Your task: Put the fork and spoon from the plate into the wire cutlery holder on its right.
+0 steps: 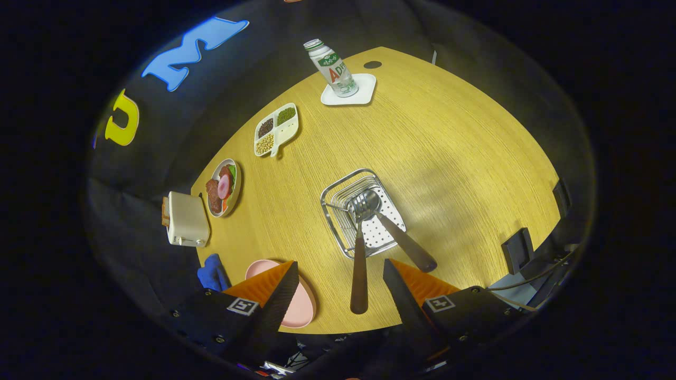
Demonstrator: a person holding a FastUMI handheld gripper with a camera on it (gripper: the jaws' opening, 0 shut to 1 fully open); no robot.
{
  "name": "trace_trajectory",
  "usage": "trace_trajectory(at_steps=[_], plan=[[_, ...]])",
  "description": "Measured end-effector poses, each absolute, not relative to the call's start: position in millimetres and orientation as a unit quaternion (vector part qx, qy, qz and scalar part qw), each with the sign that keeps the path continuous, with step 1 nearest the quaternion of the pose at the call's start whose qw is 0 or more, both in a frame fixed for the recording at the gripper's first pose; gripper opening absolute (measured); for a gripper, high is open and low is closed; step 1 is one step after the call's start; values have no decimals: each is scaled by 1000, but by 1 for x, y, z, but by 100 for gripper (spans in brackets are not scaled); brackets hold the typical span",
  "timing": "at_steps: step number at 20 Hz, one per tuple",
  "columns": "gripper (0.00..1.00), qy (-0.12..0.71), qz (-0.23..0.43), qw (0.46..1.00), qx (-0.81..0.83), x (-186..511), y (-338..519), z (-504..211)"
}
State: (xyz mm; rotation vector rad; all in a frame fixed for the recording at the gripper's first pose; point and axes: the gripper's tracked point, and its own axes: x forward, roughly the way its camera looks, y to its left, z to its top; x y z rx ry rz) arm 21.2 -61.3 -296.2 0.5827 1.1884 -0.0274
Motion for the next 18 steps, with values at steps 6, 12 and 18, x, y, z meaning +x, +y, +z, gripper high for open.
trace_trajectory(at_steps=[6,12,18], plan=[[99,445,-8,867,226,54,-64,-231],[99,261,-33,956,131,76,-83,-129],[98,53,-88,994,36,60,-93,-21]])
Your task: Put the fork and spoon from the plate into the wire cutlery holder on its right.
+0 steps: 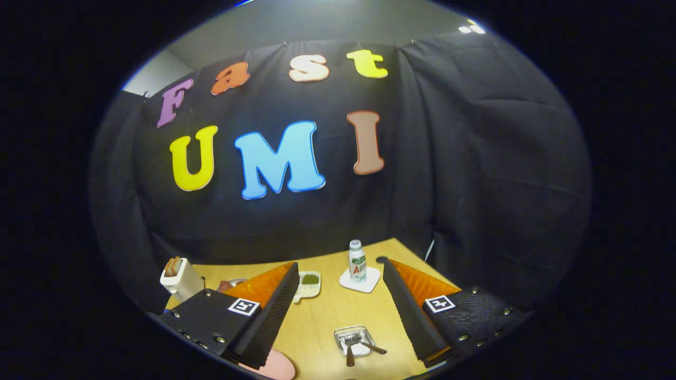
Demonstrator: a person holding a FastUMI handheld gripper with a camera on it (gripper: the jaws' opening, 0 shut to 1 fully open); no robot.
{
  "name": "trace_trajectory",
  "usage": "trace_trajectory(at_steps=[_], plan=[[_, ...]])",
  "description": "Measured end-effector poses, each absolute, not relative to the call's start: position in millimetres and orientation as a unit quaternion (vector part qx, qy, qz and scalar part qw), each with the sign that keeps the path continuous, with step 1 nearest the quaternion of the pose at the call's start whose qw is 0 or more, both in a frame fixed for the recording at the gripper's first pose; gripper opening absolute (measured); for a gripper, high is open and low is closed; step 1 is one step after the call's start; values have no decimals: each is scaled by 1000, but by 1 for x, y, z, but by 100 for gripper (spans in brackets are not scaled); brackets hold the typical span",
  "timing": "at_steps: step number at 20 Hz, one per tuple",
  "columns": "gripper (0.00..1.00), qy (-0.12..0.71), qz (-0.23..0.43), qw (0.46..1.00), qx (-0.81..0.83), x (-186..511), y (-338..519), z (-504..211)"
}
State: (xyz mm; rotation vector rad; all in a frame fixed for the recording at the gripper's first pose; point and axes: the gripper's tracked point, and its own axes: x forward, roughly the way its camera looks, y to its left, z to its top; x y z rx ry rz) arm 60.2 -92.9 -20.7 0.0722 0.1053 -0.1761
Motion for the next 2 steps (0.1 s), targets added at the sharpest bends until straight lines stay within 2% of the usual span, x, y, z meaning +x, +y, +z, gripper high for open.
trace_trajectory(at_steps=[2], plan=[[98,1,-101,995,13,50,-96,2]])
